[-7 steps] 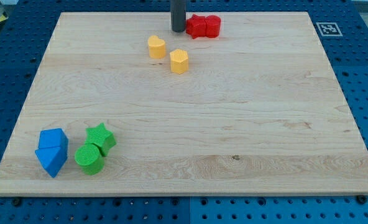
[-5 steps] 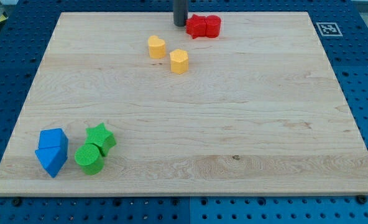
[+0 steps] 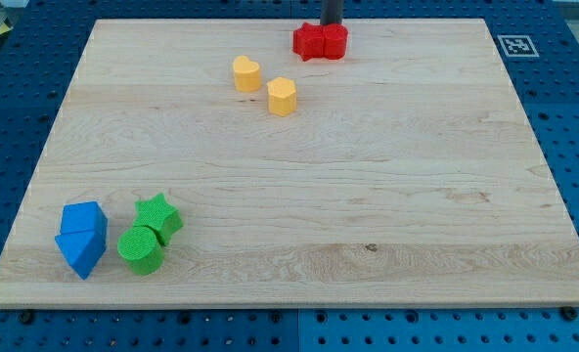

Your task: Push red circle to the green circle

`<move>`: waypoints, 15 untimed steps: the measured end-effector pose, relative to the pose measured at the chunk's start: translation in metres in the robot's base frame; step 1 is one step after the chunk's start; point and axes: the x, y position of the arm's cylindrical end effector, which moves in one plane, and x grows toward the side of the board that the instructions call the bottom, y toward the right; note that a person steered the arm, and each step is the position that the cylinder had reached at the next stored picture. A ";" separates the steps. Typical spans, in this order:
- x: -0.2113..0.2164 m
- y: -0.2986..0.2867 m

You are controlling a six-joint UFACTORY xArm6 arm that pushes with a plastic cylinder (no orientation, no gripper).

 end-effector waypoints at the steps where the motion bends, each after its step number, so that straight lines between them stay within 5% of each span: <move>1: 0.008 0.007; 7: 0.195 -0.004; 9: 0.150 0.012; 15: 0.157 -0.050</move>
